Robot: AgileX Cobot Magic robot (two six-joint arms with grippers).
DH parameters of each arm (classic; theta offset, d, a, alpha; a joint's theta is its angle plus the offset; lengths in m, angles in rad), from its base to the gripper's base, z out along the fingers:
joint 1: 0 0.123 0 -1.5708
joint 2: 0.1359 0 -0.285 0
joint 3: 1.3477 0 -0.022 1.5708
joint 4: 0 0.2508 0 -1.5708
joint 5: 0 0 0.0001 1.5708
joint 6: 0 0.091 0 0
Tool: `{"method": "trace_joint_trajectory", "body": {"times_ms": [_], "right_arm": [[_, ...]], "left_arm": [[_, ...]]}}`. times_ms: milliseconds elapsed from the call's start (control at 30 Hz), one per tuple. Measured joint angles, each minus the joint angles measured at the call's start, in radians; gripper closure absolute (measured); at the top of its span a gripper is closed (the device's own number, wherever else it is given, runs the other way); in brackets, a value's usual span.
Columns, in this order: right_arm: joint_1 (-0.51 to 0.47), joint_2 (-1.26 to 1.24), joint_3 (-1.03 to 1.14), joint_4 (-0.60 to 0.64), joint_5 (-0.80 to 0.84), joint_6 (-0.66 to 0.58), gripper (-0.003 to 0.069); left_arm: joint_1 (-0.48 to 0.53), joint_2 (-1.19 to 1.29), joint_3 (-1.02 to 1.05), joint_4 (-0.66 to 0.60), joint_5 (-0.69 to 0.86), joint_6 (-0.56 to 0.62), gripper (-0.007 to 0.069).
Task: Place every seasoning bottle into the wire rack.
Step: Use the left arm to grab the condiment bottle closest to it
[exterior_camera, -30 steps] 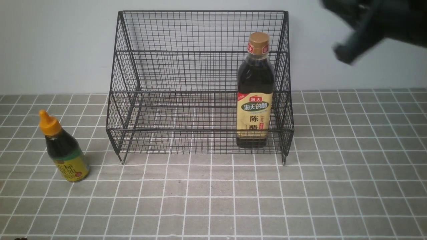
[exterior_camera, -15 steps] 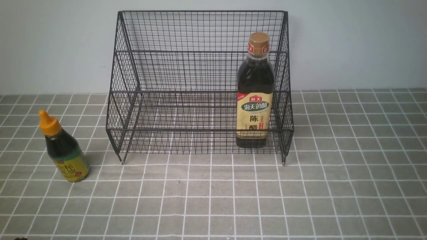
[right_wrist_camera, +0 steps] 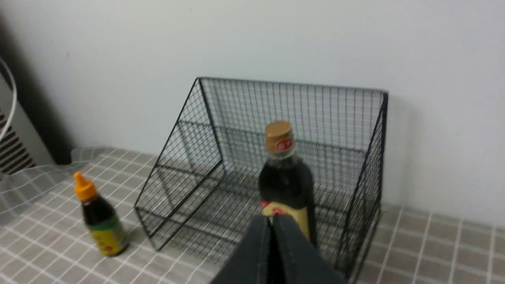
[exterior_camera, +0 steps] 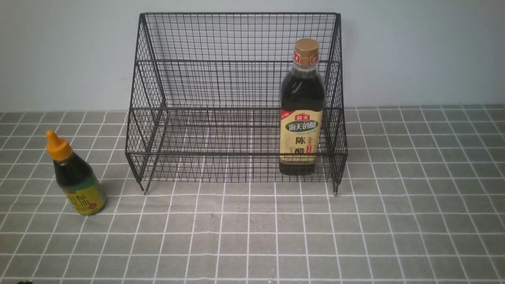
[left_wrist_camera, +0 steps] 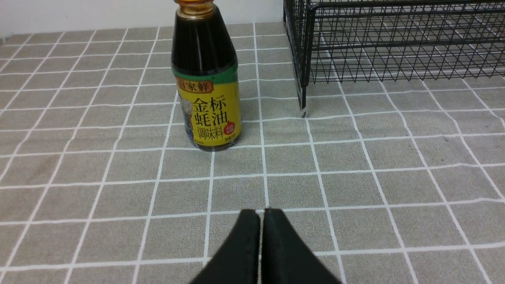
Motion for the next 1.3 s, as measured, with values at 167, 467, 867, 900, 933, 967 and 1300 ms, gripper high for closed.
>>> {"method": "trace_joint_trajectory", "body": {"times_ms": [167, 467, 867, 900, 933, 967, 1300], "right_arm": [[-0.012, -0.003, 0.0, -0.133, -0.084, -0.109, 0.0672], [-0.17, -0.146, 0.183, -0.253, -0.301, -0.115, 0.0672], [-0.188, -0.472, 0.882, -0.298, -0.427, -0.12, 0.0672], [-0.195, -0.533, 0.976, -0.304, -0.434, -0.11, 0.0672], [-0.197, -0.555, 0.999, -0.301, -0.429, -0.097, 0.0672], [-0.204, -0.589, 1.026, -0.295, -0.423, -0.075, 0.0672], [-0.256, -0.646, 1.035, -0.284, -0.389, 0.113, 0.0672]], "left_arm": [[0.0, 0.0, 0.0, 0.0, 0.0, 0.0, 0.0631], [0.0, 0.0, 0.0, 0.0, 0.0, 0.0, 0.0631], [0.0, 0.0, 0.0, 0.0, 0.0, 0.0, 0.0631], [0.0, 0.0, 0.0, 0.0, 0.0, 0.0, 0.0631], [0.0, 0.0, 0.0, 0.0, 0.0, 0.0, 0.0631], [0.0, 0.0, 0.0, 0.0, 0.0, 0.0, 0.0631], [0.0, 0.0, 0.0, 0.0, 0.0, 0.0, 0.0631]]}}
